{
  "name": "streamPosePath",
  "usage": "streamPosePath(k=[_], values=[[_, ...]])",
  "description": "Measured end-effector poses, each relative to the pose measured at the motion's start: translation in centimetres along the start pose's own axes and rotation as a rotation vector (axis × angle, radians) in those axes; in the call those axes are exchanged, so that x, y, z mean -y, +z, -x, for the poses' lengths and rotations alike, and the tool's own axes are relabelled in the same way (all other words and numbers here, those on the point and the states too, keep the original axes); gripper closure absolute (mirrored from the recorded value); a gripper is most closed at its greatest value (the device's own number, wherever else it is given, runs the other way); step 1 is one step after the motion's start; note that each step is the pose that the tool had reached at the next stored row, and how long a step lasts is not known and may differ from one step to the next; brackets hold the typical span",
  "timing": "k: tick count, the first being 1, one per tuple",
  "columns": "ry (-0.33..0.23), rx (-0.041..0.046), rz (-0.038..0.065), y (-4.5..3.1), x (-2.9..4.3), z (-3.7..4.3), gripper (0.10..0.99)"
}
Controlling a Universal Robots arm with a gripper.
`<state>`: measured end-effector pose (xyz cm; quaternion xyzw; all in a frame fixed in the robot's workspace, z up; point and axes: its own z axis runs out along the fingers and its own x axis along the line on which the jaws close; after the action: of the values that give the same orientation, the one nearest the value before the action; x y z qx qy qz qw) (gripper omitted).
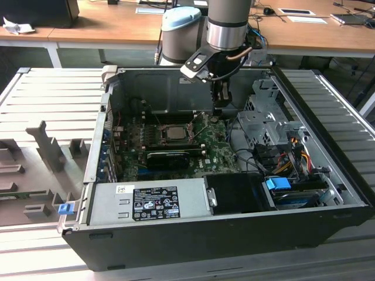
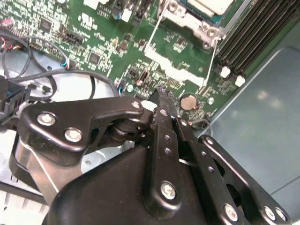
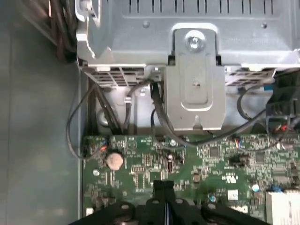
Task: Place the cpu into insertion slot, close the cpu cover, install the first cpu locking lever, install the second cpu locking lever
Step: 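Close the cpu cover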
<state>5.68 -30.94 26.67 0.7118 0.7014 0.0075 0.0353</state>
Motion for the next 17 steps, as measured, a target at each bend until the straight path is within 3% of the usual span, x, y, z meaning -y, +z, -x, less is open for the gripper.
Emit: streamPosePath(k=[5,8,11,13,17], values=[[0.000,-0.0002,0.000,0.32,-0.74,-0.03,0.980],[0.000,-0.0002,0.000,0.86,-0.62,-0.04,0.980],[0.000,-0.0002,0.000,0.86,-0.01,-0.03,0.980],[0.000,-0.0006,0.000,0.92,0.02,-0.03,0.980],[-0.001,0.0000,-0.021,1.38,0.15,-0.04,0.980]])
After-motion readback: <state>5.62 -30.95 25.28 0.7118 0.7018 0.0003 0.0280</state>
